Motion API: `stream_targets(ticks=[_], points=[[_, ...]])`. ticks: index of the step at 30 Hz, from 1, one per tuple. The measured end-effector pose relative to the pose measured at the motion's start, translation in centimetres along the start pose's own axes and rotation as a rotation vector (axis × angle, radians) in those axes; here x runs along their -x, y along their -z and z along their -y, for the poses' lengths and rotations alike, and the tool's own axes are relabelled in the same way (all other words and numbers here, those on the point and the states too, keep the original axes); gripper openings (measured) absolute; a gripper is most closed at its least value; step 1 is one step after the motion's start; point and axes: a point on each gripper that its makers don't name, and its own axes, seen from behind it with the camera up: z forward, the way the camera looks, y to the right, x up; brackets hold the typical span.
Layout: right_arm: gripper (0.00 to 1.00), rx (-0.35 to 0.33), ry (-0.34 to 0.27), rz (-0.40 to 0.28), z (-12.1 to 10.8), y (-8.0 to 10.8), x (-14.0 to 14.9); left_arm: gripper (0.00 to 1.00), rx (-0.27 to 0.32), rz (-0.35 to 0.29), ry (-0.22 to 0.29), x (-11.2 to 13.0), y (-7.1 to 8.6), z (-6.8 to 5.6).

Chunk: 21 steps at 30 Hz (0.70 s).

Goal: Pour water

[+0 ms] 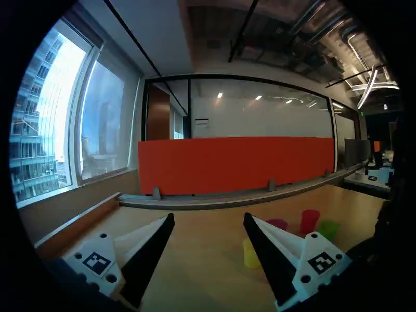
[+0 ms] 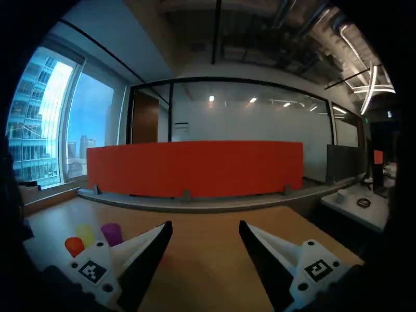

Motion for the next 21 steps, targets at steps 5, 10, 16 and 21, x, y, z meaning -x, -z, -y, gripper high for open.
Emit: stream_targets(ticks=[5,10,16,21], points=[[0.99,-0.010,0.010,0.002,0.2,0.0,-3.1,0.99,0.001,0.001,-0.017,-2.9,-0.5,0.4],[0.99,-0.042,0.021,-0.001,0.9,0.0,-6.0,0.99,0.020,0.007,-0.022,-5.7,-0.8,0.1],[0.99,-0.061,0.038,-0.015,1.4,-0.2,-8.9,0.99,0.068,0.010,0.008,-8.5,-1.1,-0.9],[0.99,-0.077,0.026,-0.020,1.7,-0.3,-9.6,0.99,0.100,0.011,0.029,-9.6,-1.2,-1.4]])
